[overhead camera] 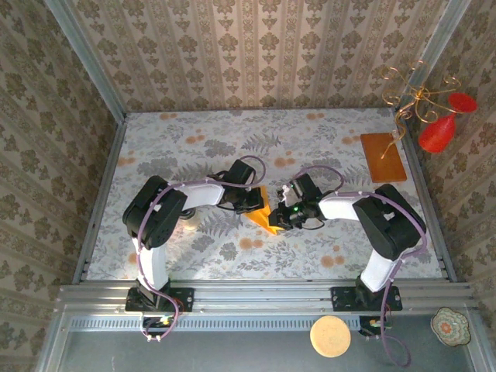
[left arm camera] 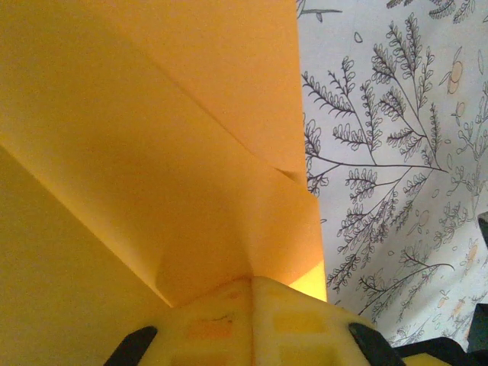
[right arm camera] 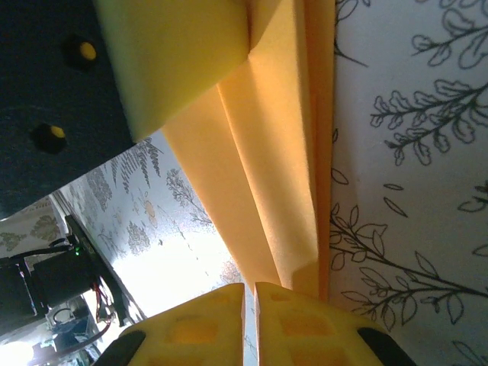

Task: Fold a paper plane with a square sheet of paper (pick it up from the middle)

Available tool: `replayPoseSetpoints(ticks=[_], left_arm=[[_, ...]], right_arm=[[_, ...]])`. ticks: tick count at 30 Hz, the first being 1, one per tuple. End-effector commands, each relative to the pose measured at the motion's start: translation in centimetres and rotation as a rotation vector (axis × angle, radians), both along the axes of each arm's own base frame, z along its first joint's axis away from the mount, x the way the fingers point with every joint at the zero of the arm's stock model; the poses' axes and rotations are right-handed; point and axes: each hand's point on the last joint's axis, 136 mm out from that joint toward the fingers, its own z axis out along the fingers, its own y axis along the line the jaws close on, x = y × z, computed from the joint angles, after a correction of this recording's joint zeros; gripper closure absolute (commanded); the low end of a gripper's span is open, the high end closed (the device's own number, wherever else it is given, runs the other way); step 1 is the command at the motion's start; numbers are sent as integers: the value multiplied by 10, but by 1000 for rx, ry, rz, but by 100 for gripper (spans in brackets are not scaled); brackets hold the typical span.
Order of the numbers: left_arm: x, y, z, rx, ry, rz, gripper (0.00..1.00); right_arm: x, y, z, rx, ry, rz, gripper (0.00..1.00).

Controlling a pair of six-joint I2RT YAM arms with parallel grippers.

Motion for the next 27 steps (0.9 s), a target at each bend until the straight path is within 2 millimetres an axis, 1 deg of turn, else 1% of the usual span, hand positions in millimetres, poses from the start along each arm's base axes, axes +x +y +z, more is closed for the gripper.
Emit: replayPoseSetpoints(ticks=[1, 10, 13, 18, 22, 27], left_arm=[[-5, 8, -2, 16, 19, 17, 91], [-6, 10, -3, 16, 20, 23, 91], [-5, 10, 0, 12, 15, 25, 91], [-1, 13, 10, 15, -7, 31, 91], [-1, 23, 1, 47, 10, 43, 91], [1, 26, -7, 58, 28, 45, 92]], right_arm=[[-1, 8, -2, 19, 21, 18, 86], [-10, 9, -17, -6, 59, 38, 86], [-13, 7, -22, -37, 64, 47, 86], [-17, -2, -32, -124, 67, 59, 86], [-19, -10, -38, -184, 68, 65, 87], [-22, -17, -43, -234, 72, 70, 87]])
